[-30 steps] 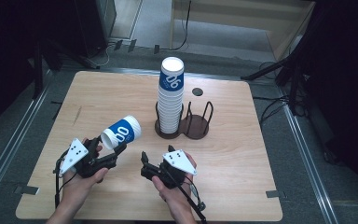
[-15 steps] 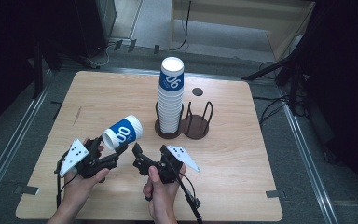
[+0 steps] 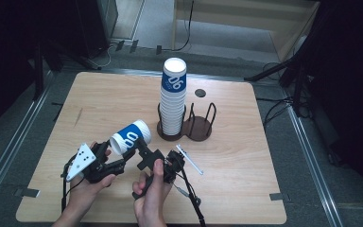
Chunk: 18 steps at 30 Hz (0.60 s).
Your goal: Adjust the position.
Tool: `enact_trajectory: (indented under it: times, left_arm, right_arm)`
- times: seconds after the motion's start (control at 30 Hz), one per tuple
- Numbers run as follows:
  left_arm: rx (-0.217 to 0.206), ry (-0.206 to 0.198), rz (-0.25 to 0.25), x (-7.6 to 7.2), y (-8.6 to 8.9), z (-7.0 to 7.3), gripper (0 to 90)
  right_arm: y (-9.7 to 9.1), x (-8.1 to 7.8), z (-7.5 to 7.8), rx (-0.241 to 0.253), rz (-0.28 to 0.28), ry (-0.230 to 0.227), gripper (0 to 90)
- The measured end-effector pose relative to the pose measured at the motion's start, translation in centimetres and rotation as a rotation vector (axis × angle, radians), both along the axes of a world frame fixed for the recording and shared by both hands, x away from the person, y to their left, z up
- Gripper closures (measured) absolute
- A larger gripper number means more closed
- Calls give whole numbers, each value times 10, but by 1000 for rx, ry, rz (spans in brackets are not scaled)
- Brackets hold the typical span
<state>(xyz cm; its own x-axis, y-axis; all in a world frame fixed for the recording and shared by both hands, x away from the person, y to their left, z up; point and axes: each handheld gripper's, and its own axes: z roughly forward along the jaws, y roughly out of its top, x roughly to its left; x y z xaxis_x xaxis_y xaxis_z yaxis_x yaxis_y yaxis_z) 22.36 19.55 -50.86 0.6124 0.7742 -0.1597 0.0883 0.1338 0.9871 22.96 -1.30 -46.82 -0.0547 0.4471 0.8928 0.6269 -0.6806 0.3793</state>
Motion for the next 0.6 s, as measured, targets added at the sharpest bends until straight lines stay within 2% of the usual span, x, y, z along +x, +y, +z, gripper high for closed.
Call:
enact_trajectory:
  times: [0.13,0.3,0.47,0.6]
  left_arm:
    - [-2,-8,-10,-1,-1,0,294]
    - [5,-13,-15,-1,-2,0,294]
    - [-11,-22,-27,-2,-2,1,294]
    - [-1,-30,-36,-3,-4,0,294]
  right_arm:
    - [3,4,-3,98,15,65,13]
    - [6,9,-6,187,22,104,13]
    - [5,14,-7,238,34,124,13]
    - [5,17,-7,265,34,122,13]
